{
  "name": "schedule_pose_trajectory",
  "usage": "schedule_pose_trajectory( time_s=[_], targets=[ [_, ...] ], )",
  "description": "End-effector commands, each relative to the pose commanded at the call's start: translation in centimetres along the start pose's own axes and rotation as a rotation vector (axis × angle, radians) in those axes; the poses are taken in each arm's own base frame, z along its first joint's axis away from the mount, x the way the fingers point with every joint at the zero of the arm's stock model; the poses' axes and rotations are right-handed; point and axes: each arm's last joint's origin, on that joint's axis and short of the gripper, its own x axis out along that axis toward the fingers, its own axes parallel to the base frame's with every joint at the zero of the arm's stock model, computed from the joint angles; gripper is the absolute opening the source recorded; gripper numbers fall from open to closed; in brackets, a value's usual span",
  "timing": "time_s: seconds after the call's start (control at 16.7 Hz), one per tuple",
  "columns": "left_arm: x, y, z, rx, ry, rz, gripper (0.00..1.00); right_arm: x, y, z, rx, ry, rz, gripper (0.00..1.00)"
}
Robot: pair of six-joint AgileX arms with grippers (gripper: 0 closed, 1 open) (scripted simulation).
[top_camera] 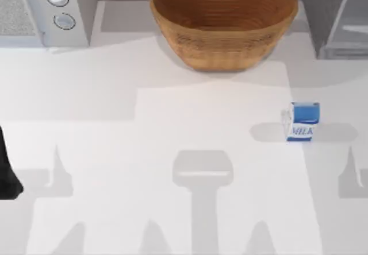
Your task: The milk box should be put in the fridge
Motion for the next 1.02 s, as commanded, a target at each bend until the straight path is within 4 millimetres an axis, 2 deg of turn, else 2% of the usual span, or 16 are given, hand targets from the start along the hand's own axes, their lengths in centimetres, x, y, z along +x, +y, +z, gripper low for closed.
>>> schedule_pose_trajectory(
  time_s=[0.24, 0.54, 0.84, 1.02],
  targets=[
    [0.0, 0.0, 0.0, 0.000, 0.000, 0.000, 1.00, 0.1, 0.1, 0.3, 0.001, -0.006, 0.002, 1.00],
    [0.0, 0.0, 0.0, 0.000, 0.000, 0.000, 1.00, 1.4, 0.6, 2.1, 0.007, -0.038, 0.004, 1.00],
    [0.0, 0.0, 0.0, 0.000, 0.000, 0.000, 1.00, 4.7, 2.1, 3.8, 0.021, -0.062, 0.002, 1.00],
    [0.0, 0.0, 0.0, 0.000, 0.000, 0.000, 1.00, 7.5, 3.7, 3.8, 0.032, -0.063, 0.002, 1.00]
  ],
)
